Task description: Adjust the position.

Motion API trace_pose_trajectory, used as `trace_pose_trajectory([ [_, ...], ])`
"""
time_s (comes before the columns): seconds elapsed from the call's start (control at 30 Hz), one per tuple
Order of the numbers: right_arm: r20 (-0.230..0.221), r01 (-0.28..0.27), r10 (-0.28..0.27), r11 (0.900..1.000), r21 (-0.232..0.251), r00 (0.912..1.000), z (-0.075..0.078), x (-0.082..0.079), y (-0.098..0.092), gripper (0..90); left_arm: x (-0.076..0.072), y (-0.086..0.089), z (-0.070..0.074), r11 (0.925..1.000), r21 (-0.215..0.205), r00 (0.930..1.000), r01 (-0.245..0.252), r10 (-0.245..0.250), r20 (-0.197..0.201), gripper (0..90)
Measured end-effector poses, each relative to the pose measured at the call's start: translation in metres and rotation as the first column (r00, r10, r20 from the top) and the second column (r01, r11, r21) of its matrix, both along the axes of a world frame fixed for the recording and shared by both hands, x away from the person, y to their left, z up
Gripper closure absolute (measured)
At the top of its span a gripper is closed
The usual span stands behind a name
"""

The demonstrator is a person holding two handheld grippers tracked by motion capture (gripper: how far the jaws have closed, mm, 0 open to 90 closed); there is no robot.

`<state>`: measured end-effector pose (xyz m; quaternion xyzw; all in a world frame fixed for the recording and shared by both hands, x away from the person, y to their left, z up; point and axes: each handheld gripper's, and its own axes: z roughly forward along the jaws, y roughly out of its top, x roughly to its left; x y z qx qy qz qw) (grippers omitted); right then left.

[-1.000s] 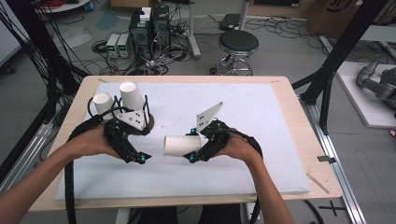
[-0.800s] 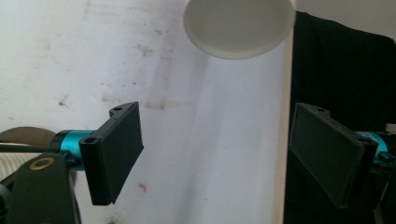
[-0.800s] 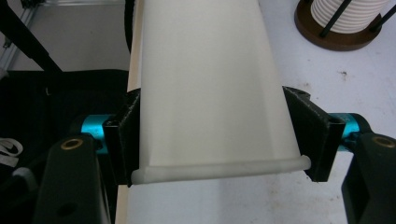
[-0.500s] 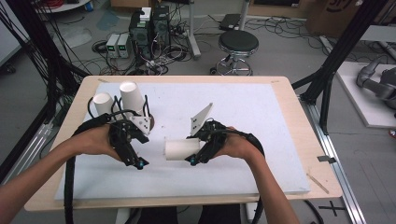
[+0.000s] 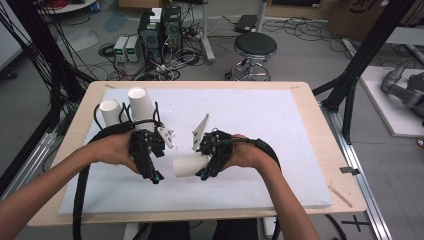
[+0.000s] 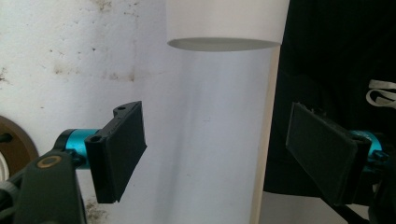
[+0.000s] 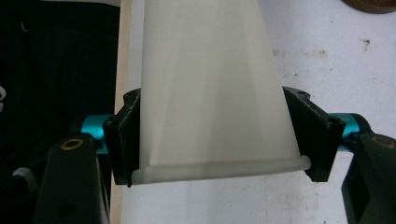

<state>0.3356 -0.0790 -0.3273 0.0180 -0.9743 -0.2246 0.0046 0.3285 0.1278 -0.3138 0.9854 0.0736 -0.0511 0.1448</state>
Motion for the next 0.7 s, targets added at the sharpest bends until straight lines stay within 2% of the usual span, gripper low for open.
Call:
trace_pose_trajectory([
  [0.3,0.0,-0.001,0.001,1.0,-0.016,1.0,0.001,0.001,0.002,29.5,0.003,-0.008,-0.003,0.9999,0.013,0.9998,0.005,-0.005,-0.02,19.9],
  [0.7,-0.001,-0.012,0.012,1.0,-0.016,0.9999,-0.001,0.002,0.006,29.5,0.007,-0.03,-0.011,0.9988,0.022,0.9979,0.044,-0.043,-0.048,20.2],
])
